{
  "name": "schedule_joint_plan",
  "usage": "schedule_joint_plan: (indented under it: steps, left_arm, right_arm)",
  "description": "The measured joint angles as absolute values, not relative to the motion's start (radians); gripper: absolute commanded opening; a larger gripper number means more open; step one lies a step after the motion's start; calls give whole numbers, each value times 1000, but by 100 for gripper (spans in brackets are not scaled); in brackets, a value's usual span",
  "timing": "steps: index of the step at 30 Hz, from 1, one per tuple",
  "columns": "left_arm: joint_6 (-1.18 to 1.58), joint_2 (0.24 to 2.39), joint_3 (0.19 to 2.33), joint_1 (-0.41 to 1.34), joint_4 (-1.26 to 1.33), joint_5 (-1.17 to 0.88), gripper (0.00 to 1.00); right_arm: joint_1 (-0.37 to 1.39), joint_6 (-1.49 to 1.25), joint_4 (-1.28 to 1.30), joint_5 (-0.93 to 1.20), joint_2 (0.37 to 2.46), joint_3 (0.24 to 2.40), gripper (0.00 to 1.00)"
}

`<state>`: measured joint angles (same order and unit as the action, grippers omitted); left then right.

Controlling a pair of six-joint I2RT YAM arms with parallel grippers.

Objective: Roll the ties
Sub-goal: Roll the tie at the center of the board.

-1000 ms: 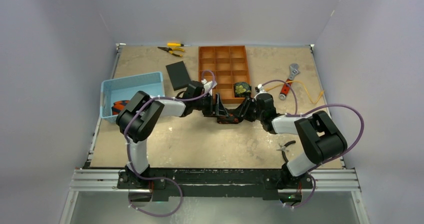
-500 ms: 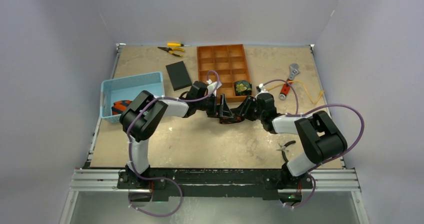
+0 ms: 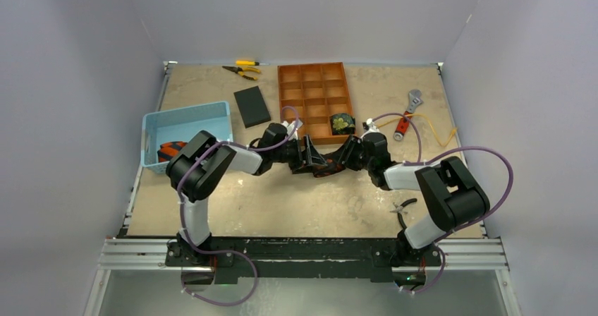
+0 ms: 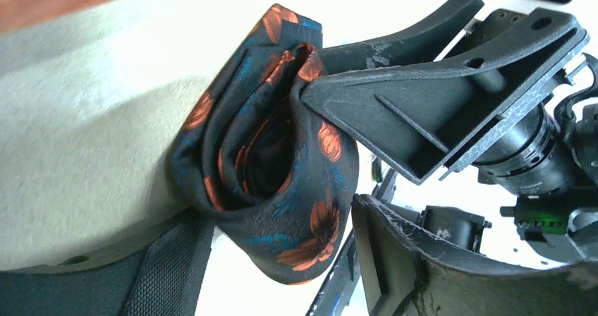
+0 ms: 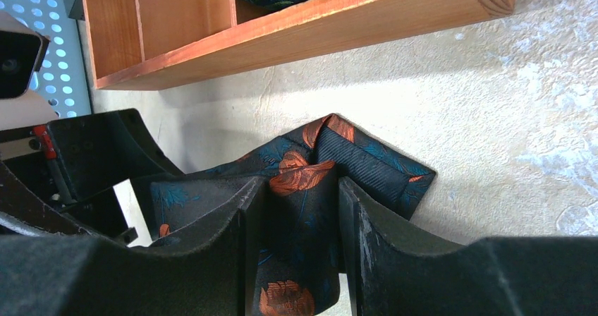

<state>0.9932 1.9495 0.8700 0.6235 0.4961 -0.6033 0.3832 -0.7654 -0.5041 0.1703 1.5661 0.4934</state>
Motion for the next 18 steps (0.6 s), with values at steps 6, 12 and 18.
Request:
schedule_joint_plan:
  steps: [6, 12, 18]
  left_arm:
    - [1124, 1875, 794, 638, 508, -494, 82]
    - [1231, 1819, 741, 671, 511, -368, 84]
    - [1327, 1817, 722, 693, 538, -279, 76]
  right_arm:
    - [383, -765, -514, 170, 1566, 489, 45]
    - [383, -765, -517, 170, 1566, 487, 45]
    - [383, -766, -520, 169, 1563, 482, 45]
